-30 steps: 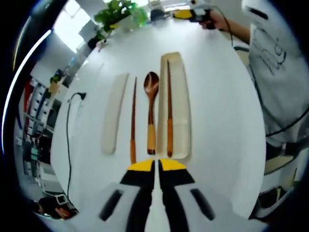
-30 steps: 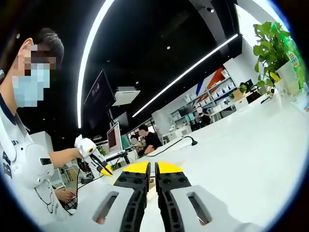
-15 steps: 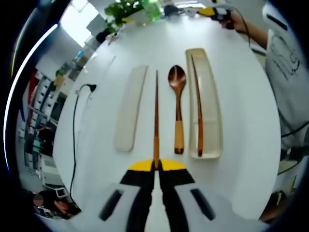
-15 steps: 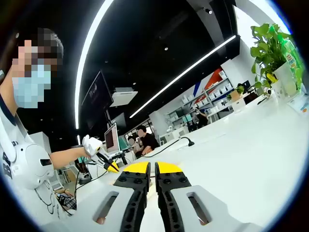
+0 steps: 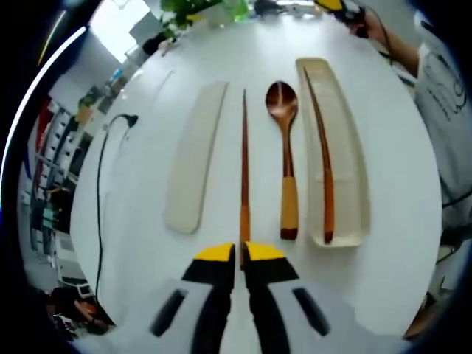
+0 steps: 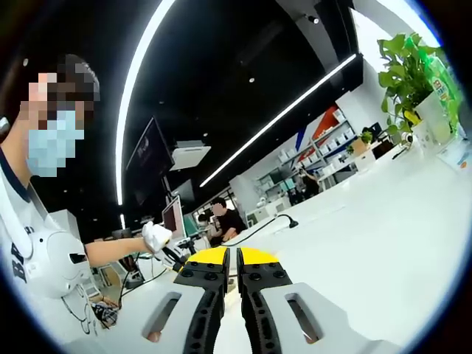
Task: Arrange the utensils inside the cutlery case until each visible utensil rests in its matching compartment.
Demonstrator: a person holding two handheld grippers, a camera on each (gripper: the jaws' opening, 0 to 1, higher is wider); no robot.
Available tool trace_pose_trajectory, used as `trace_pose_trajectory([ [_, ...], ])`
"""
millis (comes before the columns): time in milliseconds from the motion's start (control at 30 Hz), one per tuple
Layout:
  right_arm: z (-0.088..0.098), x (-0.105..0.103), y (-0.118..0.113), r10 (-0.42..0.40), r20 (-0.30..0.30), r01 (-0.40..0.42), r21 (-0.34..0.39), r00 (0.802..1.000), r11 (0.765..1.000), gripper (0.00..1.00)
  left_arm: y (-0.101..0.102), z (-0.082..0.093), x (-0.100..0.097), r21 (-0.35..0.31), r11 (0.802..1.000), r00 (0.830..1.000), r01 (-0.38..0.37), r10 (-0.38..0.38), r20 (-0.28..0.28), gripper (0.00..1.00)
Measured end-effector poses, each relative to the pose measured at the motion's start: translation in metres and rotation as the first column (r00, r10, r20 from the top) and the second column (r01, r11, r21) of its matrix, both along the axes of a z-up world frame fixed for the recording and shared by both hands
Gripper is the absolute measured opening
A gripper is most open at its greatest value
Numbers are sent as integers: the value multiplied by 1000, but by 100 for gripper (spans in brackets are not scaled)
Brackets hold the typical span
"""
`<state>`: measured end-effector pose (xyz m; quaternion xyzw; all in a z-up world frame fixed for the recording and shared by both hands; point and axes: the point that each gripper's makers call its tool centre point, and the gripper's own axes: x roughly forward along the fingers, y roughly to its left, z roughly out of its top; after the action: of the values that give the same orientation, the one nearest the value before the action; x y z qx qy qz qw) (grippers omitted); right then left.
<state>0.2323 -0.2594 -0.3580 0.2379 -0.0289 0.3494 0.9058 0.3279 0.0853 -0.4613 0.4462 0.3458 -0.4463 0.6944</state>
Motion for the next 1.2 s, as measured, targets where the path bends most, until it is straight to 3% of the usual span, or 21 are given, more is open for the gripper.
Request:
trace_pose_trajectory([
  [300, 0, 3, 6, 16, -1, -16, -10, 1000, 1000, 3, -3, -3, 0, -9, 1000, 1000, 9, -9, -22, 5],
  [833, -3, 2, -1, -1, -13, 1, -3, 1000, 1000, 3, -7, -10, -2, 51, 998, 998, 43, -41, -48, 5],
  [1000, -3, 2, 0, -2, -12, 2, 3, 1000, 1000, 3, -8, -10, 0, 86, 990, 993, 114, -115, 0, 5],
  [1200, -1, 1, 1, -5, -8, 5, 7, 1000, 1000, 3, -10, -9, -1, 92, 988, 992, 123, -124, 10, 5],
])
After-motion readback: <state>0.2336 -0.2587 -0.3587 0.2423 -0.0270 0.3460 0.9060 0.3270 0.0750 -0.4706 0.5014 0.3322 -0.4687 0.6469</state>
